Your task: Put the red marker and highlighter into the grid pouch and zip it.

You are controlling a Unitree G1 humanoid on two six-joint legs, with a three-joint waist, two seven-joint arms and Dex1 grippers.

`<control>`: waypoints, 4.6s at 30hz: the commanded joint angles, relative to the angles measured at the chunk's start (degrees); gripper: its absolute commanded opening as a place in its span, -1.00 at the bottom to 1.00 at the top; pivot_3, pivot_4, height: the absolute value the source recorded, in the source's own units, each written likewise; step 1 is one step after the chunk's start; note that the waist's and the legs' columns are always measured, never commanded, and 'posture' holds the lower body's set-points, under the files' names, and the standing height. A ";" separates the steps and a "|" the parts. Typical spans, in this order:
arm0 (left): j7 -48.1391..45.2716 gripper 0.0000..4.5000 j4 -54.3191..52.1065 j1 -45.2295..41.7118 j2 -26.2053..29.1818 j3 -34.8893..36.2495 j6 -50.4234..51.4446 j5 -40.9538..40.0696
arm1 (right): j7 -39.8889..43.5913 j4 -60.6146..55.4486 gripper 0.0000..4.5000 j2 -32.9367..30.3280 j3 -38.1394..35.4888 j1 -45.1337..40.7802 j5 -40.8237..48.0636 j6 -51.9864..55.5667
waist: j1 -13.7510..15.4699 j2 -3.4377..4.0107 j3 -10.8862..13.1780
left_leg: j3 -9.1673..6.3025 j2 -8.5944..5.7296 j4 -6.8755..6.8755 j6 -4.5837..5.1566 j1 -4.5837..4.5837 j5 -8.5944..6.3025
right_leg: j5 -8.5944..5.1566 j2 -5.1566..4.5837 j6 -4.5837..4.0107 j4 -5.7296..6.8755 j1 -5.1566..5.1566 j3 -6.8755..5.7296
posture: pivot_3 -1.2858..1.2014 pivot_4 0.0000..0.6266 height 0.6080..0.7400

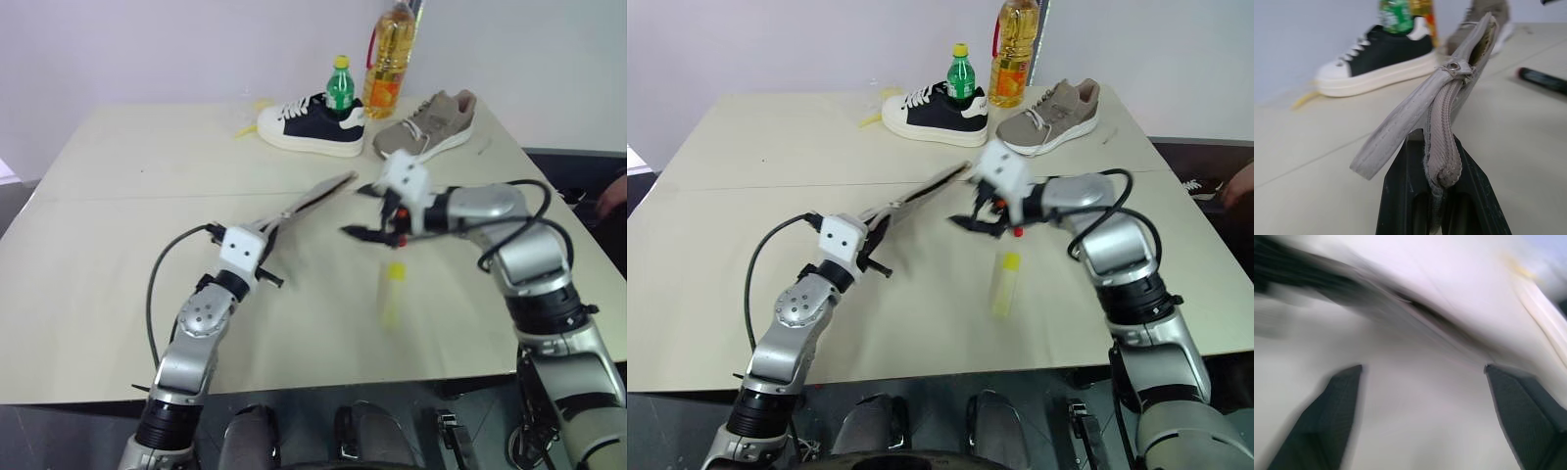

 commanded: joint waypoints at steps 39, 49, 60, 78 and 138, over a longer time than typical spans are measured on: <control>-2.95 -1.00 0.69 -0.31 1.88 2.79 -5.16 -1.65 | -2.68 5.45 -0.86 -4.73 8.30 0.47 -15.44 -40.38 | -0.09 0.23 0.17 | 0.23 0.05 -0.05 0.00 0.03 0.00 | -0.02 0.03 0.06 -0.05 -0.04 0.07 | 0.03 -0.52 0.47; -3.71 -1.00 0.54 0.27 1.79 1.97 -5.30 -1.12 | -2.20 5.32 -0.86 -3.20 8.25 -0.02 -16.40 -40.67 | -0.13 0.23 0.17 | 0.23 0.04 -0.05 0.00 0.04 0.00 | -0.02 0.03 0.05 -0.05 -0.04 0.07 | 0.03 -0.52 0.47; -4.31 -1.00 0.40 0.96 2.18 1.02 -5.44 -0.67 | -1.47 4.77 -0.86 -2.98 8.63 -0.03 -17.87 -41.22 | -0.15 0.23 0.17 | 0.23 0.04 -0.05 0.00 0.04 0.00 | -0.02 0.03 0.05 -0.04 -0.04 0.07 | 0.03 -0.52 0.47; -10.08 -1.00 -2.11 1.86 5.76 -1.02 -5.77 -1.52 | 0.85 6.41 -0.86 -6.25 14.78 -1.53 -29.65 -57.03 | -0.19 0.24 0.17 | 0.26 0.04 -0.05 0.00 0.07 0.00 | -0.02 0.03 0.05 -0.04 -0.04 0.07 | 0.03 -0.52 0.47; -12.28 -1.00 6.78 -1.96 3.71 -4.00 -9.32 -1.24 | -38.63 -33.49 -0.63 1.88 -6.72 13.91 23.47 41.27 | -0.24 0.31 0.16 | -0.08 -0.04 -0.06 0.09 -0.13 -0.06 | -0.03 -0.14 0.03 -0.06 -0.10 0.03 | 0.03 -0.52 0.47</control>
